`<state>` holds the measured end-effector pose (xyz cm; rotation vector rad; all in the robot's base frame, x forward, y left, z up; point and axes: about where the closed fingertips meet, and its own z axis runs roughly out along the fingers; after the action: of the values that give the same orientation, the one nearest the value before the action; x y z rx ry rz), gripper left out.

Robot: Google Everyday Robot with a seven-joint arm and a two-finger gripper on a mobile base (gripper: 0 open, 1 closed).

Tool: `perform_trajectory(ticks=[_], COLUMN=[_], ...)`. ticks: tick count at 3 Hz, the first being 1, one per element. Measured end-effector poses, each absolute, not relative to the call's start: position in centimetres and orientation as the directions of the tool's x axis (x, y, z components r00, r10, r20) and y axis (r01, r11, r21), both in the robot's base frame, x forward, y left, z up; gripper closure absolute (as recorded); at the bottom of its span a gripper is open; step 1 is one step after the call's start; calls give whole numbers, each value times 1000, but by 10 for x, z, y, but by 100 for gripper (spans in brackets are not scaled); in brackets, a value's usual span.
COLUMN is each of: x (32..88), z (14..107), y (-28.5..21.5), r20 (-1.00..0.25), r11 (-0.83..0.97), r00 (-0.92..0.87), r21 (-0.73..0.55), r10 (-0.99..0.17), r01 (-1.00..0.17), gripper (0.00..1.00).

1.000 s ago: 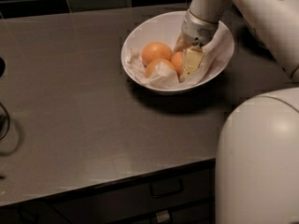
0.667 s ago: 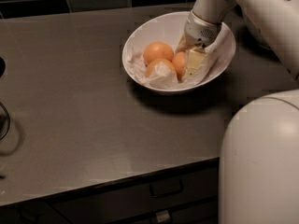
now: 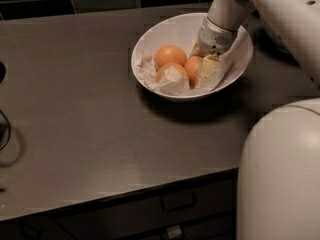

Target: Pick orange from white bowl

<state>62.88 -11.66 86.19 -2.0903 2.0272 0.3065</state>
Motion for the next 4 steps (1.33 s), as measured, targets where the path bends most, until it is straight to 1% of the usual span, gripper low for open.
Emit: perform_trajectory(ticks=[1,2,4], x=[628,627,627], z=[856,855,856], y=[-116,-118,-118], r20=[-298,-302,-303], r11=[-20,-6,0], r00=[22,11,6], r21=[-9,-17,-19], r10=[-954,-953,-953], r01=[-1000,-1000,-1000], gripper=[32,51,97])
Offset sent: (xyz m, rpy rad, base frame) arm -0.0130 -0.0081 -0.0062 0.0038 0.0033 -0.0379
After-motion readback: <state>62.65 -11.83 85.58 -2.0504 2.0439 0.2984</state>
